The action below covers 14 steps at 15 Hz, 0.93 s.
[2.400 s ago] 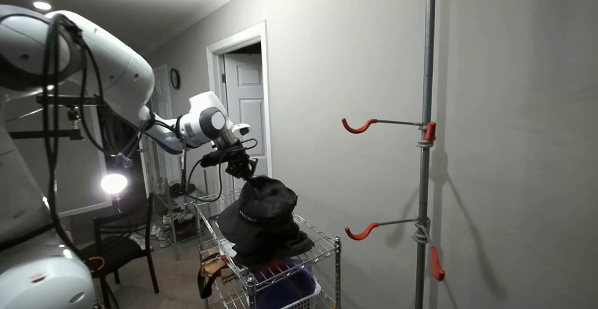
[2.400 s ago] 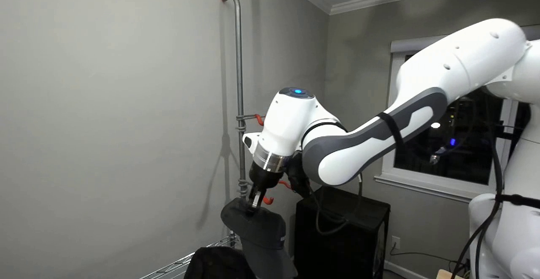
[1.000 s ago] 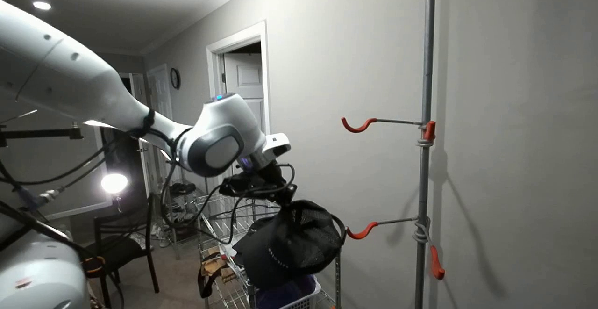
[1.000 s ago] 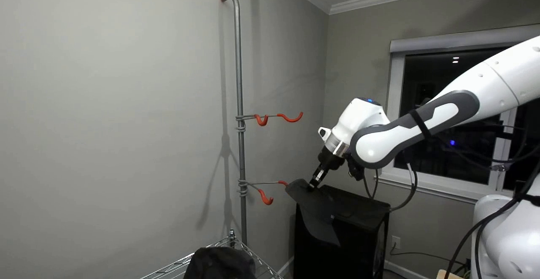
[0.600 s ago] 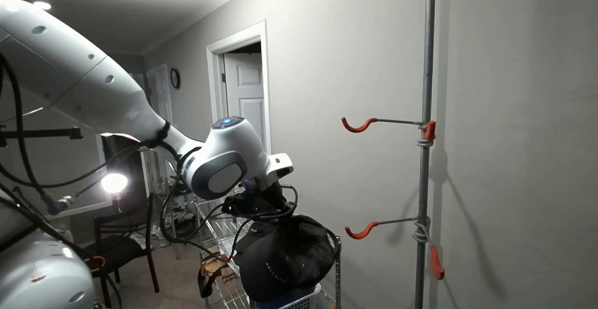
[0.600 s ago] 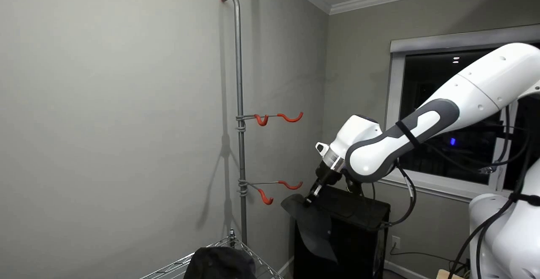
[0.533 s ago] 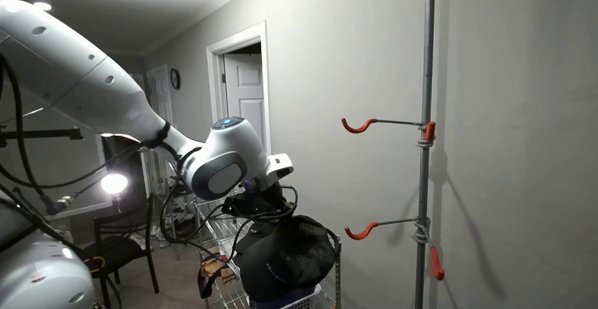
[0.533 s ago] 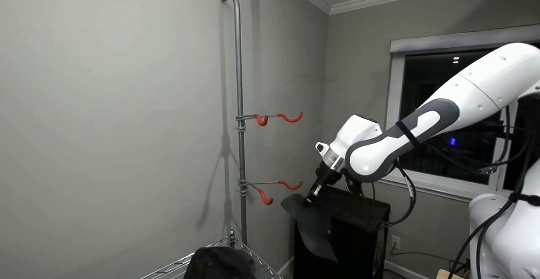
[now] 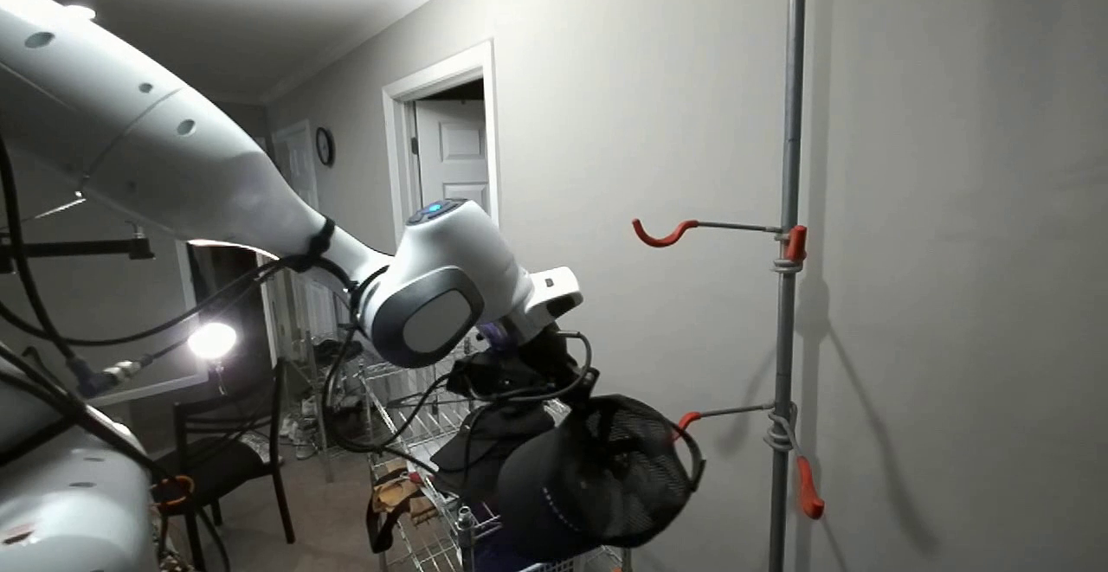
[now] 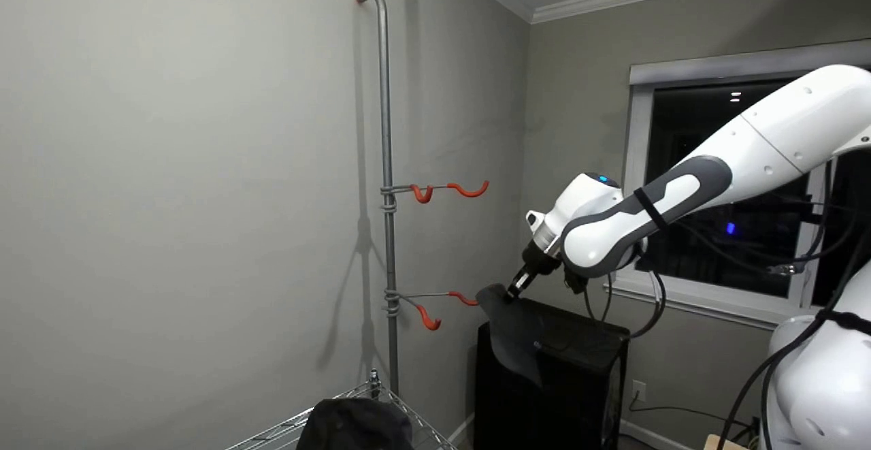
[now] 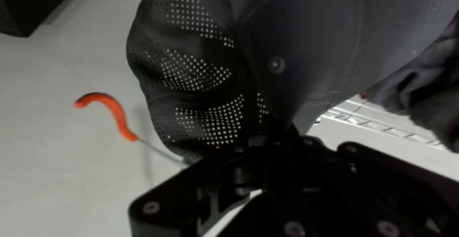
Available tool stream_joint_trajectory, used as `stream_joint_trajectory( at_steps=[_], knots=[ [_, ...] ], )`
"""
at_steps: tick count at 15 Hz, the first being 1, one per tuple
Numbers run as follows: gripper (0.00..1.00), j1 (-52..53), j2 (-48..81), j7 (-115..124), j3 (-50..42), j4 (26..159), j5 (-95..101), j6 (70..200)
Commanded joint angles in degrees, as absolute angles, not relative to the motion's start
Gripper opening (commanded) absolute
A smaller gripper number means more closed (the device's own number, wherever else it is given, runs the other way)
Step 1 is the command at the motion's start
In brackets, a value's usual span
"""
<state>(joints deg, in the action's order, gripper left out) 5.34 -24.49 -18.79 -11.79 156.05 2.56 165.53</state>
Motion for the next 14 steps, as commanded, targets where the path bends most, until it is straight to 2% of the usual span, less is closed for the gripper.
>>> stream_joint_trajectory(
  at_steps=[1, 5, 9, 13, 14],
  knots=[
    [0.01, -4.3, -19.3, -16.6, -10.0, 149.8, 8.0, 172.3],
    [0.01, -12.2, -10.8, -15.0, -7.2, 143.6, 12.2, 181.5],
    [0.01, -19.5, -1.9, -11.5, -3.1, 137.3, 15.3, 184.0],
    [0.01, -16.8, 2.7, -12.4, -3.0, 134.4, 14.3, 183.8],
    [0.01, -13.2, 3.5, -13.5, -4.6, 134.3, 12.7, 184.1]
  ],
)
